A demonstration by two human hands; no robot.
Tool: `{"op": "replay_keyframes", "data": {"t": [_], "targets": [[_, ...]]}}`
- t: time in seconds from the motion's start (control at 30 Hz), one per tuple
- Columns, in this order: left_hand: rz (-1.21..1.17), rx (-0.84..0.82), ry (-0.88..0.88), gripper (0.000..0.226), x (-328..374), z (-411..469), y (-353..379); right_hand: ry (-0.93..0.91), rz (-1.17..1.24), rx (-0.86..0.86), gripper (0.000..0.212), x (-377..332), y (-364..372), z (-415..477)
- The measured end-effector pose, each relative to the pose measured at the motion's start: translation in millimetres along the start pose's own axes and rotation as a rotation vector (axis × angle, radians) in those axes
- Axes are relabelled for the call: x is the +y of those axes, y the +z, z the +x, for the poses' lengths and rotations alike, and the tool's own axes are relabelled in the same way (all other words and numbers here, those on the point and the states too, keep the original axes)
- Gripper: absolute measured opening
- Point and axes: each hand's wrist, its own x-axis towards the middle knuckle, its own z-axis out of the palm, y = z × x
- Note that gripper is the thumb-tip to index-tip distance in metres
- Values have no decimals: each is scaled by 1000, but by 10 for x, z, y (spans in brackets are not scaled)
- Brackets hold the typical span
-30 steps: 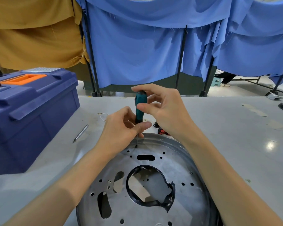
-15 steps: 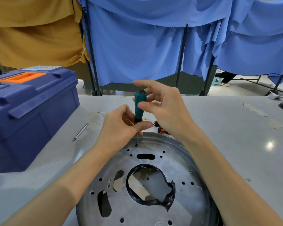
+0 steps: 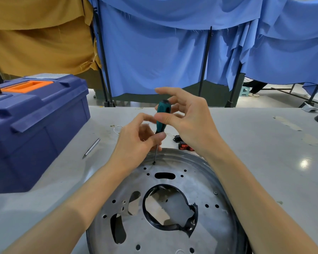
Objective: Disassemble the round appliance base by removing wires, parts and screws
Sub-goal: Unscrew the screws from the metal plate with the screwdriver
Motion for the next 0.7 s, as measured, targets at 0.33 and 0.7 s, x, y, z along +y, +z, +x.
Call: {"op": "replay_keyframes", "data": {"t": [0.33,0.7], "targets": [[-19,-35,-60,26,-40,17,20,17,17,-61,26,-29,27,-18],[-33,-57,-34,16,-37,5,18,17,34,-79,23,-30,21,-22]]}}
